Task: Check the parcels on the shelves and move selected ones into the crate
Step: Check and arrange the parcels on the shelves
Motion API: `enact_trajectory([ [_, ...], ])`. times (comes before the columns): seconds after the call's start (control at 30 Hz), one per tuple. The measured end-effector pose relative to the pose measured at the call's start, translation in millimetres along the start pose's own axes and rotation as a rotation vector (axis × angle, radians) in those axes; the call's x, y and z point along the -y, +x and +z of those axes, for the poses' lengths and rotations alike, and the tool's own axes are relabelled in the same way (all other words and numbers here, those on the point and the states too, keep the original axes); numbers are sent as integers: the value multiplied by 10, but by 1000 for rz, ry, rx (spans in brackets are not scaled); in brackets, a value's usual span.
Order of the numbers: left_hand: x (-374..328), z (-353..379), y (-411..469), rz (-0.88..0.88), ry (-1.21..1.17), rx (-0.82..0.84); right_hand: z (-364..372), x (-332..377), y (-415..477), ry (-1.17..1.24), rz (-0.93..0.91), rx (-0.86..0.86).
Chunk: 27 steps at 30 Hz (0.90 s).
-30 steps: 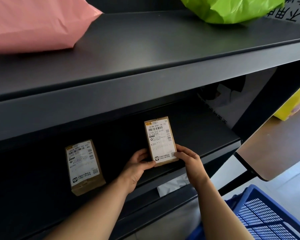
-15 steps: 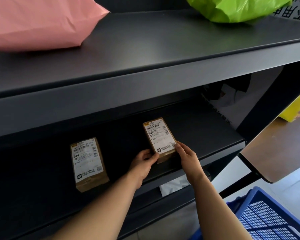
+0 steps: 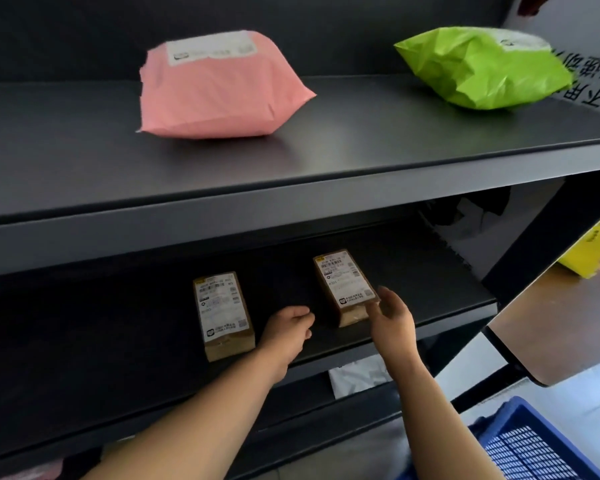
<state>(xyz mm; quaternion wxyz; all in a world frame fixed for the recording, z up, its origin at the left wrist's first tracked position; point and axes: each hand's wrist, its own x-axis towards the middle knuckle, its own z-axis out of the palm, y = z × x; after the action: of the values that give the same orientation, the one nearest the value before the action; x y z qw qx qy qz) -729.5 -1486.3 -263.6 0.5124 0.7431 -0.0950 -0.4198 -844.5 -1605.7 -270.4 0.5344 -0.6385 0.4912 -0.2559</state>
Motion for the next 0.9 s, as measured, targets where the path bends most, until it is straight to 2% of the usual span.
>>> enact_trajectory([
  [0.2,-44,-511,-522,46,-176,-17,293,438,-611,-34,-42,39],
  [0.4,207,-1402,-1147,89,-316,-104,1038,753,-1423,-45,-105,222],
  [0.6,829,-2696,-1851,85,-473,-343,2052,920,-2443,-108,-117,477],
  [0.9,2148,-4487,-3325,44,-663,-719,3528,1010,-4336,-145,-132,843],
])
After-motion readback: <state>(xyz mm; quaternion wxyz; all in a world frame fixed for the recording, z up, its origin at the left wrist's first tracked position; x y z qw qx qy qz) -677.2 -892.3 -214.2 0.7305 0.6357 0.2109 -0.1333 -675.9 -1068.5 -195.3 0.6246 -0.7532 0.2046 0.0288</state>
